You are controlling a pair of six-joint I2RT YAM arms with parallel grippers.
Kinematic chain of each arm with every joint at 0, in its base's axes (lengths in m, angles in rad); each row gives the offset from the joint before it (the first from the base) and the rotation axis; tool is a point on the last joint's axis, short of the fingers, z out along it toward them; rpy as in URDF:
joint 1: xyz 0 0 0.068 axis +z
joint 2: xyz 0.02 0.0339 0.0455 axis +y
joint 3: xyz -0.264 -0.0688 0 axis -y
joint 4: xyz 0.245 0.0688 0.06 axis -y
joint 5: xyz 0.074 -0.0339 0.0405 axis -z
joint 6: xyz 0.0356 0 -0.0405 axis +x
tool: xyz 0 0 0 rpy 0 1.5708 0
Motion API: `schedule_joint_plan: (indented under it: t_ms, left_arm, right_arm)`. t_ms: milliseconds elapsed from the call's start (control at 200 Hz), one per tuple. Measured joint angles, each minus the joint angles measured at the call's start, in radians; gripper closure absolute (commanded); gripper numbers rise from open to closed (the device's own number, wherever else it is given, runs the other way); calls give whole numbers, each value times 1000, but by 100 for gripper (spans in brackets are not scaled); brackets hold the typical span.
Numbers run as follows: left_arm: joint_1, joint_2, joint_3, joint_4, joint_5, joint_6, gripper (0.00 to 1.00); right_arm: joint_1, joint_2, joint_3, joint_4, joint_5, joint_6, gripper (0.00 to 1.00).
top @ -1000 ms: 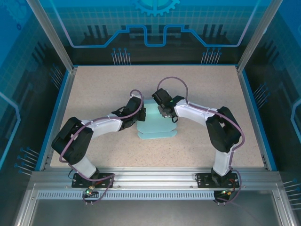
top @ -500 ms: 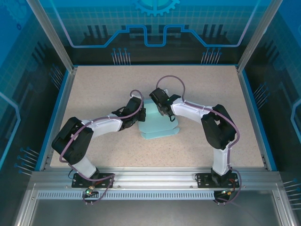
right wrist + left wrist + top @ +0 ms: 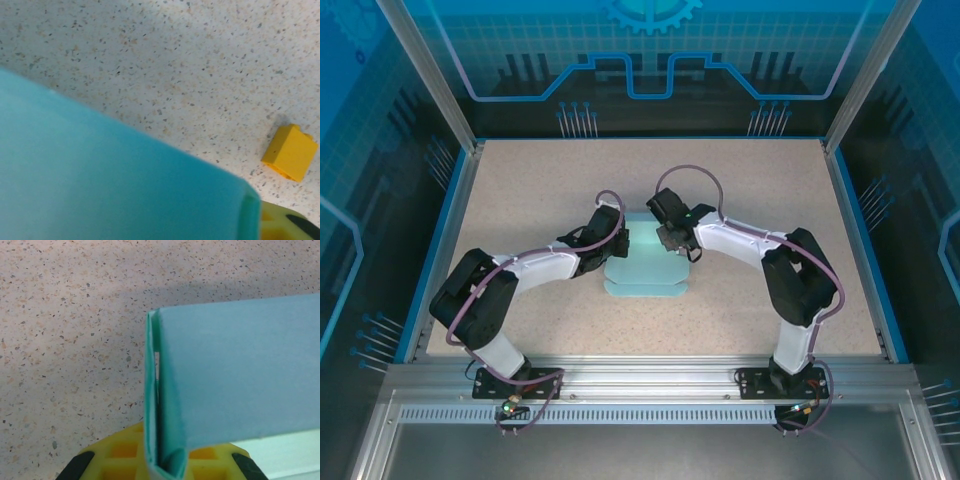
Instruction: Fold the paper box
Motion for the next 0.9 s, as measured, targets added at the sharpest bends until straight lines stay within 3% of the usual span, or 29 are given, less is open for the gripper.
schedule_joint_plan:
  t_ms: [280, 490, 680, 900]
  left_arm:
    - [0, -4, 0, 0, 0, 0, 95]
    - [0, -6, 0, 0, 0, 0, 95]
    - [0, -7, 0, 0, 0, 0, 95]
    - [0, -7, 0, 0, 0, 0, 95]
  right_arm:
    - [-16, -58, -45, 68, -133, 50, 43]
    - [-35, -126, -75, 86, -145, 90, 44]
    - [-47, -137, -89, 85, -132, 123, 52]
    - [-31, -127, -90, 86, -69, 140, 66]
